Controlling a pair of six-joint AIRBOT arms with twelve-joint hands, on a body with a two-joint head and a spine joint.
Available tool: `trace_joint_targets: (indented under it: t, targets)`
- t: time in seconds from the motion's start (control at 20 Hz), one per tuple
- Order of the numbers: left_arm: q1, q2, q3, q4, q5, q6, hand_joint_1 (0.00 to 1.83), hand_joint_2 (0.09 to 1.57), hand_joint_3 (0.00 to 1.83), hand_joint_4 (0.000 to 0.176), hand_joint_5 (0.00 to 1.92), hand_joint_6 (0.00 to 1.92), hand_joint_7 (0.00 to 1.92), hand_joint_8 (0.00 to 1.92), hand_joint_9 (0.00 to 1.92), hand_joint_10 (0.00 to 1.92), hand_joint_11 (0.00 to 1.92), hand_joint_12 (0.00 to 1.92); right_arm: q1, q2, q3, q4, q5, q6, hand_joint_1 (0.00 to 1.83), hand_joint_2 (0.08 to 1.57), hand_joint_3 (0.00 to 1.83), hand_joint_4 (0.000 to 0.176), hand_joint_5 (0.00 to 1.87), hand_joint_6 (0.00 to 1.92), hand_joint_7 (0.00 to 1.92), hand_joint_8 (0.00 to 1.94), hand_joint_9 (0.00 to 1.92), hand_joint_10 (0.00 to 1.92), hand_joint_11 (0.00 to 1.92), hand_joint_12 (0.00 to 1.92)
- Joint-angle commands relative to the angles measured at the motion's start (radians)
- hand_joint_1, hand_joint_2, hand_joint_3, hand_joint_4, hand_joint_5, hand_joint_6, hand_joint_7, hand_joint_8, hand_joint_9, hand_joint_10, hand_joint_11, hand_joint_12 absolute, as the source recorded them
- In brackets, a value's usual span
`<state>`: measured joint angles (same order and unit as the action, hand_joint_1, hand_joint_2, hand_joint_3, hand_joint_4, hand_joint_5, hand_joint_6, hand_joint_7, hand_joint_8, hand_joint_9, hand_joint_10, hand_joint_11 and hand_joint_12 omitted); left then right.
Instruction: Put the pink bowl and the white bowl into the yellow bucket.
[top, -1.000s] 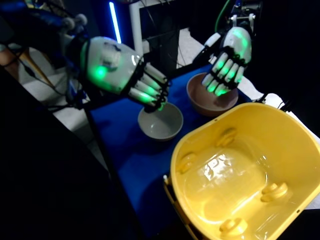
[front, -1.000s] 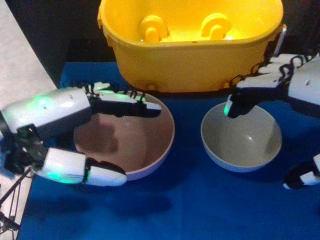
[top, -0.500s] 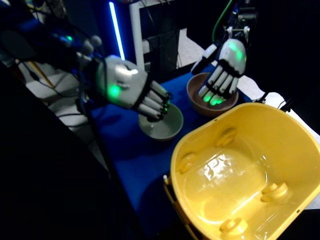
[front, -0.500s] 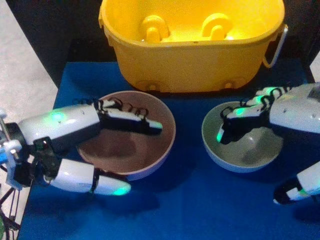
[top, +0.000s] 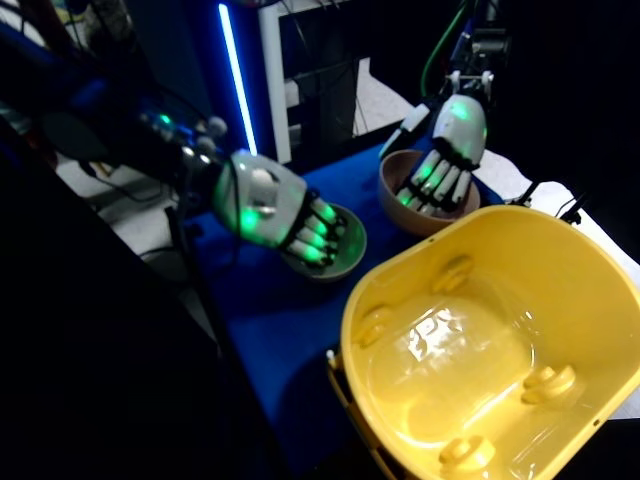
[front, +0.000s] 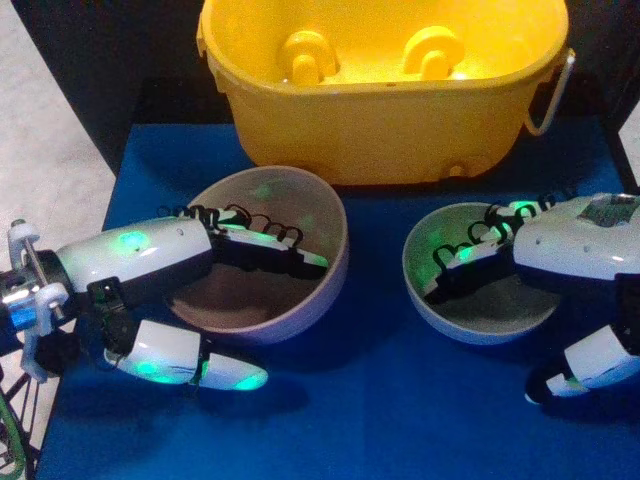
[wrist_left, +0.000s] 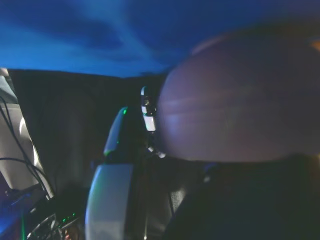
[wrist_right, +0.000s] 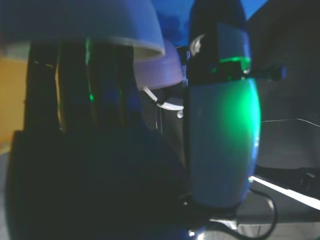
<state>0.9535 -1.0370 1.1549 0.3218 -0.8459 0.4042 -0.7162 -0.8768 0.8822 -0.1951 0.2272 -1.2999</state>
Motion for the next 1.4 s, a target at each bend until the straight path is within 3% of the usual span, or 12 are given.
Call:
trace_joint_targets:
  t: [0.0, 0.2, 0.25, 0.35, 0.4, 0.45, 0.5, 0.55, 0.6, 1.0, 1.2, 1.35]
  targets:
    - [-0.003, -0.020, 0.002, -0.022, -0.076, -0.009, 0.98, 1.03, 0.00, 0.000, 0.53, 0.02, 0.47, 0.01, 0.36, 0.02, 0.00, 1.46, 0.005, -0.012, 0.005, 0.008, 0.091, 0.002, 0.72, 0.88, 0.00, 0.000, 0.44, 0.20, 0.54, 0.00, 0.24, 0.55, 0.00, 1.44]
    - [0.001, -0.052, 0.025, -0.024, -0.045, -0.009, 1.05, 1.06, 0.01, 0.035, 0.57, 0.02, 0.49, 0.01, 0.41, 0.06, 0.00, 1.57, -0.012, -0.053, 0.040, 0.021, 0.091, 0.002, 0.93, 0.92, 0.01, 0.000, 0.46, 0.20, 0.52, 0.00, 0.17, 0.66, 0.00, 1.48]
    - [0.001, -0.061, 0.031, -0.024, -0.036, -0.009, 1.18, 1.12, 0.00, 0.023, 0.63, 0.01, 0.50, 0.00, 0.23, 0.53, 0.00, 1.68, -0.015, -0.059, 0.044, 0.022, 0.091, 0.002, 1.09, 1.02, 0.01, 0.000, 0.49, 0.24, 0.53, 0.01, 0.14, 0.85, 0.04, 1.54]
    - [0.003, -0.069, 0.037, -0.025, -0.027, -0.009, 1.21, 1.13, 0.00, 0.005, 0.68, 0.02, 0.52, 0.01, 0.12, 0.92, 0.02, 1.74, -0.018, -0.066, 0.049, 0.022, 0.091, 0.002, 1.16, 1.17, 0.02, 0.000, 0.59, 0.32, 0.59, 0.06, 0.15, 1.09, 0.14, 1.58]
    - [0.004, -0.071, 0.039, -0.026, -0.027, -0.009, 1.20, 1.13, 0.00, 0.000, 0.72, 0.03, 0.54, 0.02, 0.13, 1.01, 0.06, 1.73, -0.018, -0.068, 0.050, 0.022, 0.091, 0.002, 1.09, 1.26, 0.01, 0.000, 0.64, 1.24, 0.44, 0.66, 0.19, 1.25, 0.22, 1.62]
    - [0.006, -0.073, 0.039, -0.027, -0.027, -0.009, 1.17, 1.13, 0.00, 0.000, 0.83, 0.07, 0.64, 0.09, 0.21, 1.12, 0.15, 1.70, -0.018, -0.071, 0.051, 0.022, 0.091, 0.002, 1.13, 1.33, 0.00, 0.000, 0.72, 1.35, 0.46, 1.74, 0.33, 1.42, 0.34, 1.66]
    - [0.007, -0.073, 0.039, -0.027, -0.028, -0.009, 1.13, 1.17, 0.00, 0.000, 0.84, 0.95, 0.72, 0.25, 0.30, 1.21, 0.22, 1.71, -0.018, -0.073, 0.051, 0.022, 0.091, 0.002, 1.26, 1.34, 0.00, 0.000, 0.69, 1.36, 0.44, 1.78, 0.46, 1.67, 0.40, 1.65]
    - [0.008, -0.073, 0.038, -0.027, -0.030, -0.009, 1.16, 1.22, 0.00, 0.000, 0.84, 1.11, 0.70, 1.24, 0.41, 1.27, 0.28, 1.72, -0.018, -0.074, 0.051, 0.022, 0.091, 0.002, 1.29, 1.32, 0.00, 0.000, 0.71, 1.32, 0.47, 1.76, 0.51, 1.70, 0.46, 1.62]
    - [0.011, -0.072, 0.036, -0.028, -0.035, -0.010, 1.18, 1.19, 0.00, 0.016, 0.89, 1.14, 0.80, 1.28, 0.64, 1.22, 0.36, 1.67, -0.018, -0.074, 0.049, 0.022, 0.091, 0.002, 1.32, 1.28, 0.00, 0.000, 0.71, 1.35, 0.60, 1.57, 0.63, 1.61, 0.53, 1.52]
    - [0.023, -0.008, -0.024, -0.032, -0.109, -0.013, 1.22, 1.19, 0.00, 0.000, 0.88, 0.99, 0.83, 1.47, 0.70, 1.70, 0.57, 1.92, -0.016, -0.006, -0.029, 0.024, 0.157, 0.002, 1.34, 1.24, 0.00, 0.000, 0.68, 1.42, 0.70, 1.45, 0.74, 1.46, 0.65, 1.47]
    - [0.023, 0.043, -0.062, -0.032, -0.148, -0.015, 1.23, 1.18, 0.00, 0.000, 0.90, 0.94, 0.85, 1.44, 0.67, 1.50, 0.51, 1.86, 0.001, 0.050, -0.080, 0.025, 0.193, 0.002, 1.47, 1.28, 0.00, 0.000, 0.51, 1.59, 0.60, 1.52, 0.63, 1.53, 0.54, 1.74]
    - [0.023, 0.100, -0.100, -0.039, -0.174, -0.016, 1.23, 1.19, 0.00, 0.000, 0.89, 0.97, 0.81, 1.49, 0.66, 1.60, 0.52, 1.89, 0.016, 0.099, -0.114, 0.025, 0.224, 0.002, 1.34, 1.24, 0.00, 0.000, 0.68, 1.45, 0.70, 1.40, 0.74, 1.48, 0.69, 1.59]
